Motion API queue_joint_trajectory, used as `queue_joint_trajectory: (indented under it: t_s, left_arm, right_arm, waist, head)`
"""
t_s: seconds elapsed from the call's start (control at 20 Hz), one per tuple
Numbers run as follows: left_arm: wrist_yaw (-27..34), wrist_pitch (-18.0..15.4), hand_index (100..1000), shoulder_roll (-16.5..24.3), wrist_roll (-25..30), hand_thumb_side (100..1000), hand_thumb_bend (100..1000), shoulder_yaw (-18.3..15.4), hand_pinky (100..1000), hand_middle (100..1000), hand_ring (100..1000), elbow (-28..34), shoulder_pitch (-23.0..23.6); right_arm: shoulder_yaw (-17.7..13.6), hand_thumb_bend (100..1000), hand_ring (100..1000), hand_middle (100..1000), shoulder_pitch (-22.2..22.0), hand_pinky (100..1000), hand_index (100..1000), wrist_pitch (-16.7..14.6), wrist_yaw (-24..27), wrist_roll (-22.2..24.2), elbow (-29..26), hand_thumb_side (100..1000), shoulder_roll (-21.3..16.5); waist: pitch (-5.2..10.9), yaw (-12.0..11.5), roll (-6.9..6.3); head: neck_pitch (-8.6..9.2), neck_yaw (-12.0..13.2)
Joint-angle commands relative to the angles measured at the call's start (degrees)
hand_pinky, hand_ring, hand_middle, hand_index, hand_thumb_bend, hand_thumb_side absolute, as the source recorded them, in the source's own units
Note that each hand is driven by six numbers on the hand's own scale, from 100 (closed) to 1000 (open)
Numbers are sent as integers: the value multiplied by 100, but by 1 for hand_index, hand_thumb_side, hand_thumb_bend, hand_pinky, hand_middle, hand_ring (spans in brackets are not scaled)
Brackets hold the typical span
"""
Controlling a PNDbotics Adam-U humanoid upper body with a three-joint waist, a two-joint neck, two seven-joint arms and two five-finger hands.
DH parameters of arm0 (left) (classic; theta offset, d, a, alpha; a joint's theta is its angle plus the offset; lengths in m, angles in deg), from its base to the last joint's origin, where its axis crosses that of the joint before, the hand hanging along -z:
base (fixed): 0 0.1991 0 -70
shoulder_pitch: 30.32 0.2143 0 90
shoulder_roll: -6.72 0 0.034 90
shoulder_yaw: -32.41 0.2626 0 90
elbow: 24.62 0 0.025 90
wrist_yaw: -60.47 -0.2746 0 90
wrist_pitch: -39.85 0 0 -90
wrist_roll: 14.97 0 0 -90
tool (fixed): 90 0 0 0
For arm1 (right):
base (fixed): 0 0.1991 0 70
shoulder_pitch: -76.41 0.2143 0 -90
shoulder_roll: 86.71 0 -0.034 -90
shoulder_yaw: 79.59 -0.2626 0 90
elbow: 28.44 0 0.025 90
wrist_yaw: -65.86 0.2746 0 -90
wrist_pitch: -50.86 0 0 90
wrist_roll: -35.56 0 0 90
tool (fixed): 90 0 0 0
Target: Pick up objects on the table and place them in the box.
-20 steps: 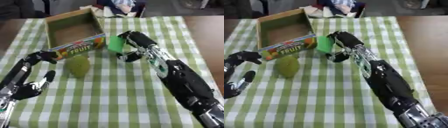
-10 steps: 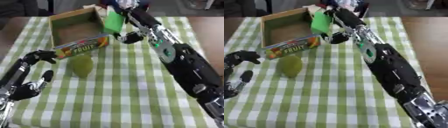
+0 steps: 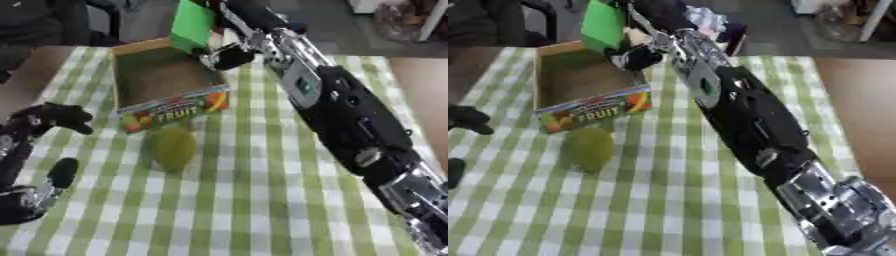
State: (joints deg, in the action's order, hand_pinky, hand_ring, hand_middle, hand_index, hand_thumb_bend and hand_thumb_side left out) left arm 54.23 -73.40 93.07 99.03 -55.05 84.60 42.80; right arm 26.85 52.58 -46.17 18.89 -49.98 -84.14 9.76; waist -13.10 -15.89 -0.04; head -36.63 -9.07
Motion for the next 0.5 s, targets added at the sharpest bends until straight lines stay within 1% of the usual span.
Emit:
queue_joint_trajectory:
  t_s: [0.05, 0.15, 0.2, 0.25, 0.3, 0.35, 0.4, 0.45, 0.5]
  left_arm:
    - [179, 10, 866, -12, 118, 579, 245, 70, 793, 706, 661, 143, -153]
    - [252, 19, 866, -54, 187, 579, 243, 123, 793, 706, 661, 149, -199]
    - [278, 22, 866, -71, 217, 581, 242, 141, 793, 706, 661, 148, -211]
    - [301, 24, 866, -89, 247, 581, 242, 161, 793, 705, 661, 147, -222]
    - [318, 27, 866, -103, 271, 583, 241, 172, 793, 705, 661, 144, -229]
    - [330, 30, 866, -111, 287, 583, 240, 177, 793, 705, 661, 140, -233]
    - [338, 34, 866, -118, 298, 586, 236, 180, 793, 705, 660, 136, -239]
    - [344, 37, 866, -124, 305, 586, 236, 182, 793, 705, 660, 131, -245]
    - [348, 40, 867, -128, 309, 587, 234, 185, 793, 705, 659, 128, -252]
  right_arm:
    - [-165, 100, 632, 456, 154, 632, 645, -65, -193, 72, 229, 286, 58]
    - [-243, 100, 640, 468, 134, 638, 661, -103, -415, 161, 476, 304, 165]
    - [-286, 108, 661, 504, 130, 653, 728, -125, -531, 191, 586, 325, 210]
    - [-315, 129, 697, 574, 125, 673, 796, -149, -676, 235, 699, 363, 253]
    - [-333, 181, 749, 687, 123, 706, 882, -195, -826, 306, 792, 424, 287]
    - [-347, 224, 767, 737, 122, 719, 923, -252, -965, 394, 856, 470, 314]
    - [-359, 306, 794, 814, 119, 742, 977, -296, -1095, 467, 890, 538, 333]
    - [-373, 312, 797, 820, 113, 744, 980, -313, -1219, 511, 906, 543, 351]
    - [-390, 343, 812, 857, 107, 754, 997, -314, -1321, 528, 914, 569, 364]
  waist:
    - [82, -89, -28]
    - [83, -204, -37]
    - [83, -242, -39]
    - [82, -278, -38]
    - [79, -300, -37]
    - [77, -313, -35]
    - [74, -320, -31]
    - [71, -324, -27]
    - [70, -327, -24]
  head:
    - [129, -169]
    - [145, -259]
    - [152, -297]
    - [160, -338]
    - [166, -360]
    - [169, -374]
    - [168, -387]
    - [172, -395]
    - [174, -400]
